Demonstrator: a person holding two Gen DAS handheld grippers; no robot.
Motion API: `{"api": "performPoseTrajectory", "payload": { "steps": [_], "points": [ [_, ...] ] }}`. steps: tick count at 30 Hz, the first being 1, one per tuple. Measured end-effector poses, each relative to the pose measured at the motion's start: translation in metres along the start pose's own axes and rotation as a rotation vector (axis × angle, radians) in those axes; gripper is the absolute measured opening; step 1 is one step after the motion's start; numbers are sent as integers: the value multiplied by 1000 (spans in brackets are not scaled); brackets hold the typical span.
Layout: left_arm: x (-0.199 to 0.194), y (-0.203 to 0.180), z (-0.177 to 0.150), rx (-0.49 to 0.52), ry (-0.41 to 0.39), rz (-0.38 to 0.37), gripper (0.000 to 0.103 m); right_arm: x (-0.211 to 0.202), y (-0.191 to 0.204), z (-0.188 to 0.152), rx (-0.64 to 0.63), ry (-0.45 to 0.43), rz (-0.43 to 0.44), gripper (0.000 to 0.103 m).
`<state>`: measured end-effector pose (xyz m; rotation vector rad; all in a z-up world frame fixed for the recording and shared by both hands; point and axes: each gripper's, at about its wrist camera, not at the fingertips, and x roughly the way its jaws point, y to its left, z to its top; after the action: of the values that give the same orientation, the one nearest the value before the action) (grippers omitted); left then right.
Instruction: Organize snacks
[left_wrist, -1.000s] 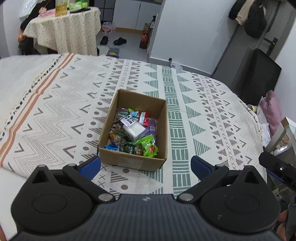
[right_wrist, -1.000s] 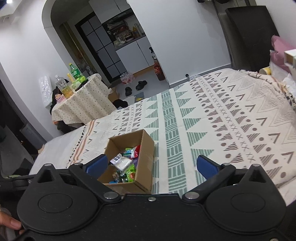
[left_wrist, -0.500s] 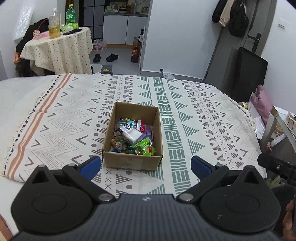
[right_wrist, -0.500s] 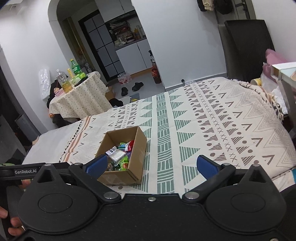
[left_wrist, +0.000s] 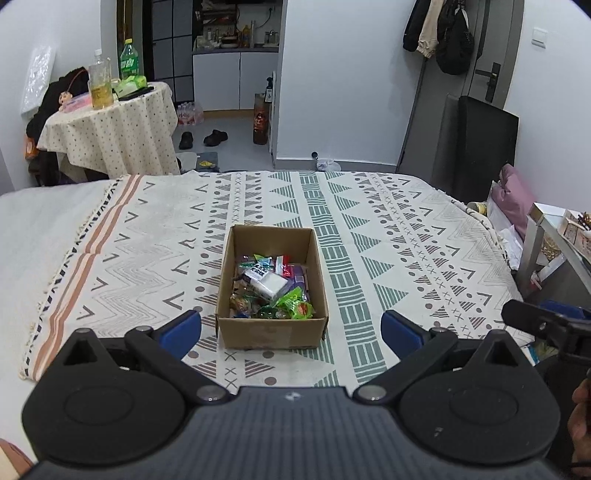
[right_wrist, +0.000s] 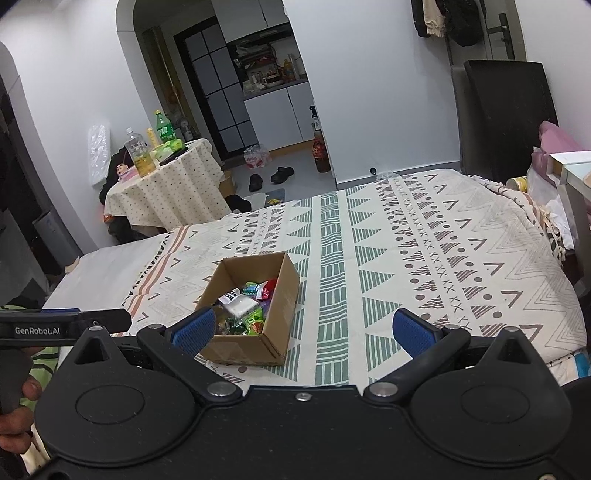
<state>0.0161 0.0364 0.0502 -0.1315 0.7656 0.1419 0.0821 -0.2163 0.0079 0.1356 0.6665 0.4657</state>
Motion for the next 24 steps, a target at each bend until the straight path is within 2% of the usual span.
{"api": "performPoseTrajectory", "payload": {
  "steps": [24],
  "points": [
    [-2,5,-5,7,5,11,103,-4,4,1,-7,-3,-3,103]
  ]
}}
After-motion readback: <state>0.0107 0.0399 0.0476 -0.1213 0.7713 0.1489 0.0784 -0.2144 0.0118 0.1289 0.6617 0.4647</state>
